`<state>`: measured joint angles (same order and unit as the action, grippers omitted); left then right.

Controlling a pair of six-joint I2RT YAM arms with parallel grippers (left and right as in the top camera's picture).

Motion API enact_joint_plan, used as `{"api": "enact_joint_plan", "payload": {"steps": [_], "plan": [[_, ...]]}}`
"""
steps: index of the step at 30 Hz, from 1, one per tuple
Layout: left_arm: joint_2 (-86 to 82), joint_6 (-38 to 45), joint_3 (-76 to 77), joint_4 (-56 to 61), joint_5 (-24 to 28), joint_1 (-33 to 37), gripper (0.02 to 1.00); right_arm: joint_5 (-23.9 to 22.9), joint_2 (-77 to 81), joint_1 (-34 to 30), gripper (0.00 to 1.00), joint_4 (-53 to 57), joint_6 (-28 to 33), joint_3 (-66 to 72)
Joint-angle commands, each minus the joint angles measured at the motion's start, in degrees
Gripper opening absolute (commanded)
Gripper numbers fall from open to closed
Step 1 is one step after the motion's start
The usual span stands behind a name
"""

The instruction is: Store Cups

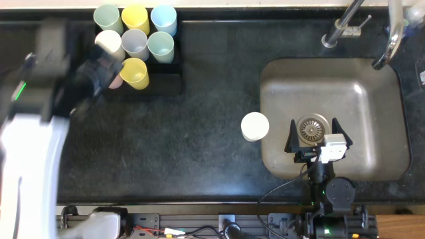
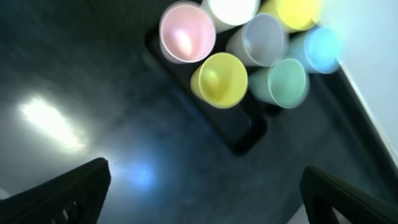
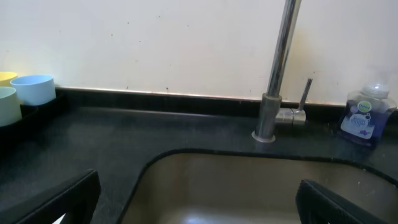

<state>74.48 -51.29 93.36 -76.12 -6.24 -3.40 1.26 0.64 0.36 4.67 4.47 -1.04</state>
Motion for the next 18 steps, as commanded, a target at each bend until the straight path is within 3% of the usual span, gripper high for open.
{"api": "enact_joint_plan", "payload": {"steps": [1, 5, 8, 11, 14, 18], "plan": [[-15.4, 26.1, -11.0, -1.4, -2.3, -0.1, 0.998, 0.2, -0.4, -0.4, 0.998, -0.3, -0.5, 0.8], [-30.4, 41.2, -33.6, 15.8, -3.5, -0.1, 0.998, 0.2, -0.4, -0.4, 0.998, -0.3, -0.5, 0.8], [-41.6, 50.6, -53.4, 40.9, 0.2, -0.1, 0.998, 0.2, -0.4, -0.4, 0.998, -0.3, -0.5, 0.8], [-50.9, 54.5, -71.0, 69.8, 6.1, -0.1, 0.998, 0.2, -0.4, -0.4, 0.998, -0.3, -0.5, 0.8], [-58.2, 54.5, -81.2, 89.2, 9.3, -0.1, 0.998, 0.2, -0.4, -0.4, 0.998, -0.3, -0.5, 0.8], [-67.3, 54.6, -85.0, 88.3, 9.2, -0.1, 0.998, 0.2, -0.4, -0.4, 0.998, -0.3, -0.5, 0.8]]}}
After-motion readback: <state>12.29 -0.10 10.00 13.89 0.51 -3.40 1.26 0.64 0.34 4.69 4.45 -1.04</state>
